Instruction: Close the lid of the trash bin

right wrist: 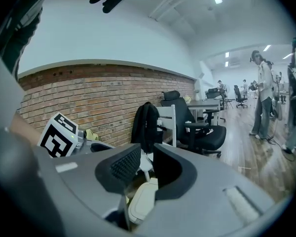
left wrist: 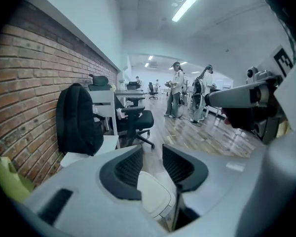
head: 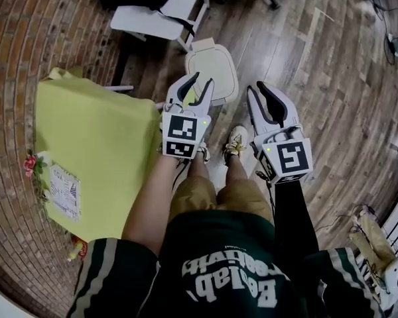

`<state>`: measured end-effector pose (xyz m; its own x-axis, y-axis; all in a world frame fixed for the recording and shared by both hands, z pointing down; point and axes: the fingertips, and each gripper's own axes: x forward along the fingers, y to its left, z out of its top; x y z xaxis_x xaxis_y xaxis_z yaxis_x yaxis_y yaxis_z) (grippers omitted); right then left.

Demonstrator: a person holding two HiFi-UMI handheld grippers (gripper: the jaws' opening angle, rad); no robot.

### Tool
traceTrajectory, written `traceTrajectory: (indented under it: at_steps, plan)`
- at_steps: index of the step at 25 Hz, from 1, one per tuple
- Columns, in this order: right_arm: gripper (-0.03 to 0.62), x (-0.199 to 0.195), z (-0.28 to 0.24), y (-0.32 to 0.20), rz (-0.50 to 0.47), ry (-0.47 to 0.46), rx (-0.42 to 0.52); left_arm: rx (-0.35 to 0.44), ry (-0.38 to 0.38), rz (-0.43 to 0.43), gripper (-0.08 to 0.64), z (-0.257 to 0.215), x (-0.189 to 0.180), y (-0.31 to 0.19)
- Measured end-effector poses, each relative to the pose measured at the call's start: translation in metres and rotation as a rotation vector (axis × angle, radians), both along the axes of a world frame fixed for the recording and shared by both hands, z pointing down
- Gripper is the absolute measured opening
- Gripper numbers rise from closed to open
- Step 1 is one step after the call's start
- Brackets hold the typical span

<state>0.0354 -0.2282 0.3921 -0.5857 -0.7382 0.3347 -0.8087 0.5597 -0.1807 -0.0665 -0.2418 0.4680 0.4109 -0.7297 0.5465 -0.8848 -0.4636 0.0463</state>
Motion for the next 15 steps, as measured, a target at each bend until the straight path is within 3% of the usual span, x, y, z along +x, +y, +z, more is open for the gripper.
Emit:
traceTrajectory:
  at_steps: [15]
  plan:
    - [0.087, 0.009, -0.093, 0.016, -0.076, -0.027, 0.117, 0.15, 0.056, -0.029, 0.1, -0.144, 0.011, 0.019]
